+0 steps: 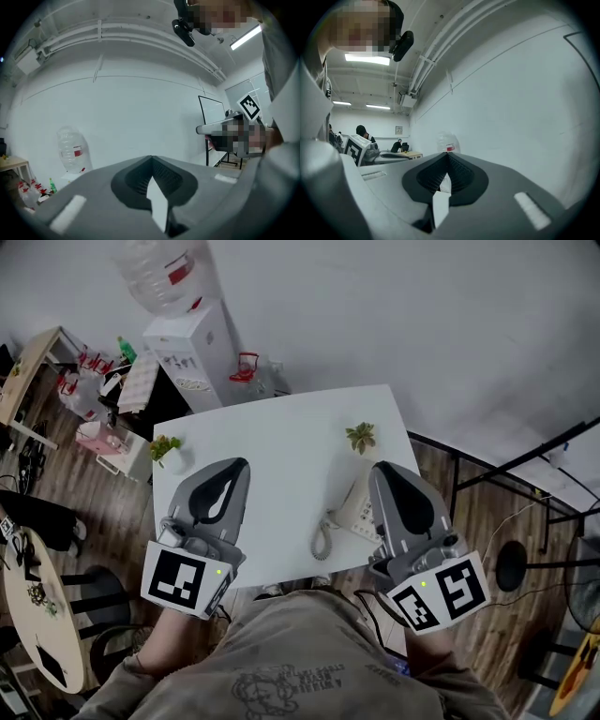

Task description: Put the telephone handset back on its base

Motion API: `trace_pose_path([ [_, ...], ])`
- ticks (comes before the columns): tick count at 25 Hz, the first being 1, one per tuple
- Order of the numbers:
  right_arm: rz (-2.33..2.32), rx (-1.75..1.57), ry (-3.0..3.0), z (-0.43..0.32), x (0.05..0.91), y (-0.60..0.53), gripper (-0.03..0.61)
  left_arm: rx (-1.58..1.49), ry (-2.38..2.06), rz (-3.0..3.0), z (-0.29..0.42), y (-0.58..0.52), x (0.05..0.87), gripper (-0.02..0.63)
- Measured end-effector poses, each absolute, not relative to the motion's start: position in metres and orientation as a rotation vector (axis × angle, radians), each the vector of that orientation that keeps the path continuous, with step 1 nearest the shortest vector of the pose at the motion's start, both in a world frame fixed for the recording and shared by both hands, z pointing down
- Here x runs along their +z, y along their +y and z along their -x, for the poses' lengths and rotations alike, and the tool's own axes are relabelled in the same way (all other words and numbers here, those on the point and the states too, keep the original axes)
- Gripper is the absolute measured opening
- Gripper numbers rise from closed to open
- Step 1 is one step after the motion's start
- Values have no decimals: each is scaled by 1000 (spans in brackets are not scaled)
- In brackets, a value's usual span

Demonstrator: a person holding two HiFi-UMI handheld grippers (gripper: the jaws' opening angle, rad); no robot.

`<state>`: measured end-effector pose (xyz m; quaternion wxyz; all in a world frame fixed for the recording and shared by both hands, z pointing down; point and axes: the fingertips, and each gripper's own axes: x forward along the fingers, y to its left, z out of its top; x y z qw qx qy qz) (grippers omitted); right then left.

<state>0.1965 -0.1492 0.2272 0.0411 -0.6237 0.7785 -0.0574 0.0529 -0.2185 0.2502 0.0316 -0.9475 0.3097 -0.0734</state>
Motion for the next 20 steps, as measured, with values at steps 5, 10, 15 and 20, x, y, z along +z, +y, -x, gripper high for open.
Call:
trace_pose_path([
  [5, 1914, -237, 2414, -187, 250, -143, 26, -237, 925, 2912, -55, -208, 258, 2],
  [10, 1904, -343, 2482, -174, 284, -140, 26, -288, 894, 2920, -60, -200, 277, 0],
  [15, 1920, -341, 2477, -181, 285, -141, 27, -303, 839, 2885, -68, -190, 275, 1],
  [20, 1958, -291, 2455, -191, 275, -143, 28, -294, 821, 2896, -71, -188, 273, 0],
])
